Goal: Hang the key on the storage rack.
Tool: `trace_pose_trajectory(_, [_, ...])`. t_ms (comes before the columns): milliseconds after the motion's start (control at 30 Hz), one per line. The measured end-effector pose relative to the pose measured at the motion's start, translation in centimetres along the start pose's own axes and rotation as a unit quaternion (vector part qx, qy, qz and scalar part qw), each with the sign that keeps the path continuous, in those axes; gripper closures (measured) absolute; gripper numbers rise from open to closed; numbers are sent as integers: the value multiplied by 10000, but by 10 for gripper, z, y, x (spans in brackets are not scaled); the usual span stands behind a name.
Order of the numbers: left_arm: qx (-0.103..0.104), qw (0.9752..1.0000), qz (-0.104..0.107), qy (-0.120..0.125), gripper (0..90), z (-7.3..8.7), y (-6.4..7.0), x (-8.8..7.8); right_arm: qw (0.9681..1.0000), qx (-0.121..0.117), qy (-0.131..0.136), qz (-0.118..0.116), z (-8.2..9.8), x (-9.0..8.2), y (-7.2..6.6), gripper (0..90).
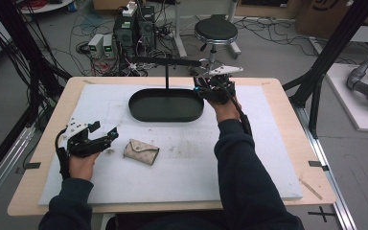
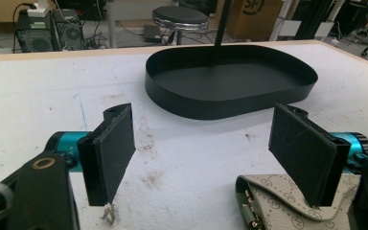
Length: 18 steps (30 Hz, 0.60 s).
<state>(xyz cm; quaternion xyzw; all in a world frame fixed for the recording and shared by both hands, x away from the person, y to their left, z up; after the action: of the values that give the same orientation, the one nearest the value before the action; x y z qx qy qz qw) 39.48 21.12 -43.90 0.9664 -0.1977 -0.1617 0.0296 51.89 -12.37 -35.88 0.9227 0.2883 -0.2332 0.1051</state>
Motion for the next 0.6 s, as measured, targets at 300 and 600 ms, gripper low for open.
trace_pose_trajectory(300, [-25, 10000, 2, 3, 238, 0, -1, 1, 9997, -218, 42, 67, -4, 3, -11, 499])
trace_pose_trajectory(600, [-14, 10000, -4, 2, 238, 0, -1, 0, 9991, 98, 369, 210, -27, -2, 6, 498])
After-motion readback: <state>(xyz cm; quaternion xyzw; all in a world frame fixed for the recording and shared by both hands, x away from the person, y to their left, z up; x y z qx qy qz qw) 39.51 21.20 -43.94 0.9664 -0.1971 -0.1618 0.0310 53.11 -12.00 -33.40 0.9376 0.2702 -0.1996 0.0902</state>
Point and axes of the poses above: each handheld gripper's, and its own axes: x roughly forward along the jaws, z roughly out of its underside, y roughly to its right, the point moved 9 cm from there along x, roughly forward along the jaws, and after that the axes turned 2 degrees about -z, right-handed, at the moved point
